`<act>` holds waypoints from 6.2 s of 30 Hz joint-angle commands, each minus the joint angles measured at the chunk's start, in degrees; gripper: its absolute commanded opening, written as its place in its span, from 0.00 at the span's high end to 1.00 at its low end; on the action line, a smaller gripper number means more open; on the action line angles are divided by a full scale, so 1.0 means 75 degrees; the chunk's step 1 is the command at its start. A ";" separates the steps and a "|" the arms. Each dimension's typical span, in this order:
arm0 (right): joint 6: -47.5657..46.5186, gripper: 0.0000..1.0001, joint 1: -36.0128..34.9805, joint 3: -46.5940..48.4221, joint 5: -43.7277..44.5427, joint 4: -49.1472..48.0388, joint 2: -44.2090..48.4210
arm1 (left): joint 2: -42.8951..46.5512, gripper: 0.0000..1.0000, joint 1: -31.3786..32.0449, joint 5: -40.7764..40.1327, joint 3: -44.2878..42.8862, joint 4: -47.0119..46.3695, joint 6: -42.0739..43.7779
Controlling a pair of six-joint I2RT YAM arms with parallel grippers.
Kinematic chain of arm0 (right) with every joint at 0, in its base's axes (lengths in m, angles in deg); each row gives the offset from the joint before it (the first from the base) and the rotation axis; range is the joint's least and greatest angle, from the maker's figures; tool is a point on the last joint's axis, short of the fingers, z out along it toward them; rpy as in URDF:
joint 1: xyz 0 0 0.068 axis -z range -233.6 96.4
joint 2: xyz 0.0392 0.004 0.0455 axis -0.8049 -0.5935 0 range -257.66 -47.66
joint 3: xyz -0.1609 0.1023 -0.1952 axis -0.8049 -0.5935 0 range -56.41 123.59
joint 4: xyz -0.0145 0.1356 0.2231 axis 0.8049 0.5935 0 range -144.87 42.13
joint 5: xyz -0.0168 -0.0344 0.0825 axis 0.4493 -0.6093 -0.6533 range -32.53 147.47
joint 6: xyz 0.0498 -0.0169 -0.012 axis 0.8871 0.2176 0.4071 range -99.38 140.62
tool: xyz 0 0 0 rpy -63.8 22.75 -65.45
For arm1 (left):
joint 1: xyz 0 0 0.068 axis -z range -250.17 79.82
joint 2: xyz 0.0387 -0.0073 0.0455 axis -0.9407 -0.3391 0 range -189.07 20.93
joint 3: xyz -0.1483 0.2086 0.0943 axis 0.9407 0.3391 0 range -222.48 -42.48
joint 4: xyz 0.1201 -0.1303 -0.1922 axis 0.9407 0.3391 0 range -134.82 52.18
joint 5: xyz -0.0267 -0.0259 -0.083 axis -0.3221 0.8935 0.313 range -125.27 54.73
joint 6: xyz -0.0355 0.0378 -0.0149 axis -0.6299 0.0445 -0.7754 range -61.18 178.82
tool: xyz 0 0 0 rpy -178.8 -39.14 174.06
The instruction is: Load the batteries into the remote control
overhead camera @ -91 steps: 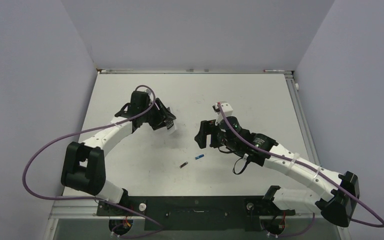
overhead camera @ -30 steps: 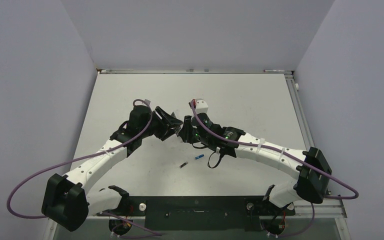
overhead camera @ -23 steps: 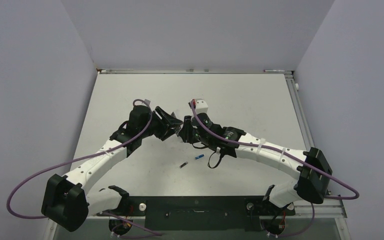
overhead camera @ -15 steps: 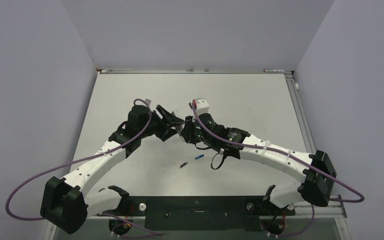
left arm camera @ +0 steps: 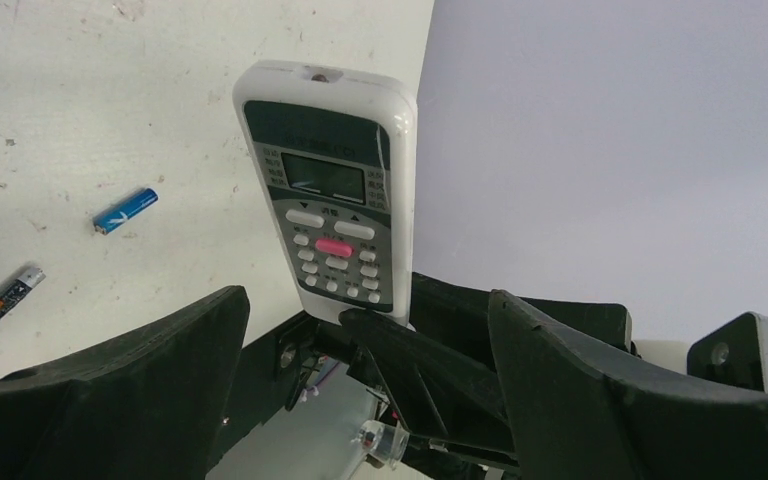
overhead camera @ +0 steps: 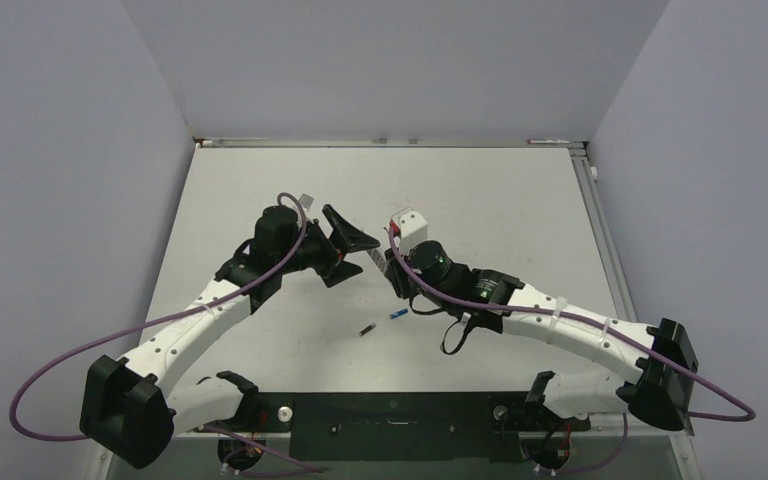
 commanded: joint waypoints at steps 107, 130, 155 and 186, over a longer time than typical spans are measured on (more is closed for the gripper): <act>-0.5465 0.41 -0.2275 -0.1138 0.2520 0.0333 0.3430 | 0.0577 1.00 -0.1061 0.3885 0.1763 -0.3646 0.0154; -0.0135 0.41 0.2387 0.0191 -0.2049 0.1396 0.2028 | 0.0601 1.00 -0.1531 0.4107 0.2116 -0.4041 0.0776; 0.3373 0.39 0.4756 -0.1966 -0.7120 -0.1955 0.2204 | 0.0257 1.00 -0.1434 0.4165 0.2544 -0.6202 -0.0557; 0.6240 0.49 0.4018 -0.3345 -0.7974 -0.6386 0.1571 | 0.0072 1.00 -0.1174 0.4149 0.2646 -0.7660 -0.1407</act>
